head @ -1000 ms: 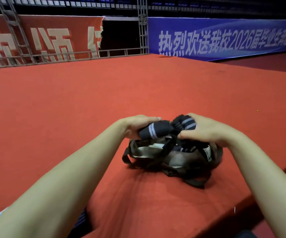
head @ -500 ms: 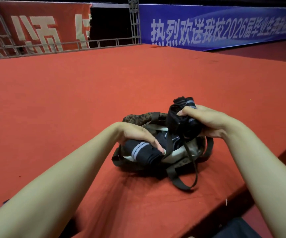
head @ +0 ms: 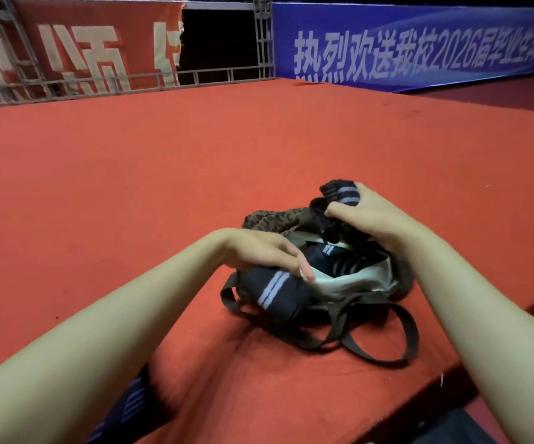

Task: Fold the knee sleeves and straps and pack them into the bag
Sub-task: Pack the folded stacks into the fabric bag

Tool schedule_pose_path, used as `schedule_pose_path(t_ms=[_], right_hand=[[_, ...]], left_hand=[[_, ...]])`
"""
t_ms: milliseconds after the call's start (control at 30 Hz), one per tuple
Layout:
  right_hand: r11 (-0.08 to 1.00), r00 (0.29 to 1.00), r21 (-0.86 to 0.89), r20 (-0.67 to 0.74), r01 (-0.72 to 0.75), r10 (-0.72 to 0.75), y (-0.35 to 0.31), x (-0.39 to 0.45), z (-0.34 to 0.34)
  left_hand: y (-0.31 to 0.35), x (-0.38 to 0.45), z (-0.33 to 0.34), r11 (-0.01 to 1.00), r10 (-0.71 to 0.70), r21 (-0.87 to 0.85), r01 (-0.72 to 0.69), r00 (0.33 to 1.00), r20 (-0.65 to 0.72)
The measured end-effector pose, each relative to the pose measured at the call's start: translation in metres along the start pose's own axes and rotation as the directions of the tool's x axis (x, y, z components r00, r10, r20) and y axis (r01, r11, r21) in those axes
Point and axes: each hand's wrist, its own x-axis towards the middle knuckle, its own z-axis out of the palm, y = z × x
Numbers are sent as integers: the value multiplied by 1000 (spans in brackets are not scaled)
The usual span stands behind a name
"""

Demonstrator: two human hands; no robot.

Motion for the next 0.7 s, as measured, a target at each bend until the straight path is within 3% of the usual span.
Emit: schedule_pose_path(t_ms=[133,233,267,367,433,500,633,700], right_hand=[[980,999,-196,19,-28,32,12,9,21],[980,999,-199,37,-8,16,28,14,32],[987,999,-163,44,2,6,31,13,34],[997,995,-70,94,31,-24,39,16,34],[994,986,-71,154,80,-68,39,17,32],[965,966,-194,222,175,-130,38,21,34],[776,906,-510,384,371,-181,47,32,54],[686,889,-605,436,405,-141,54,36,65]], left_hand=[[-8,4,-16,987,-159,-88,138,930,-330],[-15,20,-13,974,-212,-173,145,845,-491],[-18,27,-14,976,-212,-158,150,825,-524],[-21,45,-22,960,-116,122,251,757,-644],[-15,52,-24,948,-31,216,235,741,-670],[-11,55,-26,946,33,267,185,764,-644],[-17,53,-39,892,120,424,158,821,-559],[-18,43,-49,901,175,416,123,774,-609]])
